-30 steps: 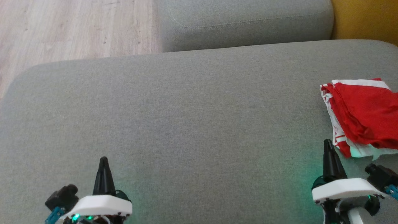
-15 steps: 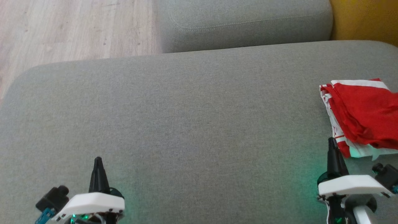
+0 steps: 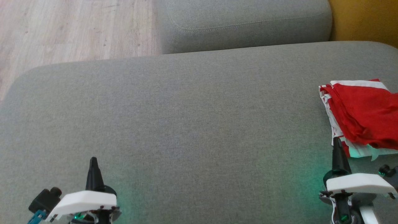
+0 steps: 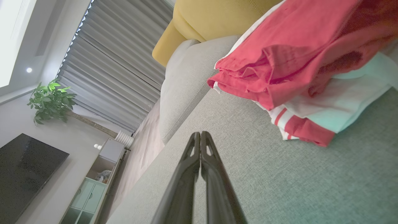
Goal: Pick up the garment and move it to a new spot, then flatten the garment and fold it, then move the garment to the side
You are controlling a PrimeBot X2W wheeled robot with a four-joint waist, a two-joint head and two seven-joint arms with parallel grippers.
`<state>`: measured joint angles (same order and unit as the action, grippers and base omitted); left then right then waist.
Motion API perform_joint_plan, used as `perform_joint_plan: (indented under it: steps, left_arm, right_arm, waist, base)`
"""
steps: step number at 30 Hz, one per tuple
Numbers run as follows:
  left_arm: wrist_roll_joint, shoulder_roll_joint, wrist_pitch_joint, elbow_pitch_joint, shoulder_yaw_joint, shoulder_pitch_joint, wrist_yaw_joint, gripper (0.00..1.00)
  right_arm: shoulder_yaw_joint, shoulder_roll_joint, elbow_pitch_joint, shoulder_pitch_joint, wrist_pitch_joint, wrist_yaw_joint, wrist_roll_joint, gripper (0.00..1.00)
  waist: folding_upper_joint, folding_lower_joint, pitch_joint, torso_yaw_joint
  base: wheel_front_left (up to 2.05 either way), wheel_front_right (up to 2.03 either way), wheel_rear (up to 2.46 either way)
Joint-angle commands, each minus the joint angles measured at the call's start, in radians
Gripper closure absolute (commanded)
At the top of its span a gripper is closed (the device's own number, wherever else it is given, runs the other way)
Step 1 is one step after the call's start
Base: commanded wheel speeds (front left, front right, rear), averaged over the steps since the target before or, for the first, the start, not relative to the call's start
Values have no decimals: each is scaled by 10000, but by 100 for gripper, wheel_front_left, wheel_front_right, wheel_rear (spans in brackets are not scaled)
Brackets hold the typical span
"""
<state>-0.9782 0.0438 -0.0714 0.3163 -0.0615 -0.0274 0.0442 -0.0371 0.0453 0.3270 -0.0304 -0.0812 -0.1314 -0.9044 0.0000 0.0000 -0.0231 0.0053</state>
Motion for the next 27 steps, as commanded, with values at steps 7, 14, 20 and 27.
perform_joint_plan:
  steps: [7, 14, 20, 27]
  left_arm:
    - [-883, 36, 244, -403, 448, -558, 167, 100]
    - [-1567, 40, 446, -441, 612, -590, 255, 100]
    - [-2055, 42, 590, -469, 730, -612, 318, 100]
    - [-2736, 46, 792, -507, 894, -643, 406, 100]
  right_arm:
    - [-15, 122, -437, -523, 248, 4, -1019, 100]
    - [-94, 125, -486, -553, 449, 5, -1792, 100]
    - [-151, 126, -521, -575, 593, 5, -2344, 100]
    - [-232, 127, -571, -605, 795, 5, -3111, 100]
  waist:
    - [0, 0, 25, -6]
    - [0, 0, 47, -12]
    - [0, 0, 63, -16]
    - [0, 0, 85, -22]
  base:
    - [0, 0, 0]
    - [0, 0, 0]
    - [0, 0, 0]
    - [0, 0, 0]
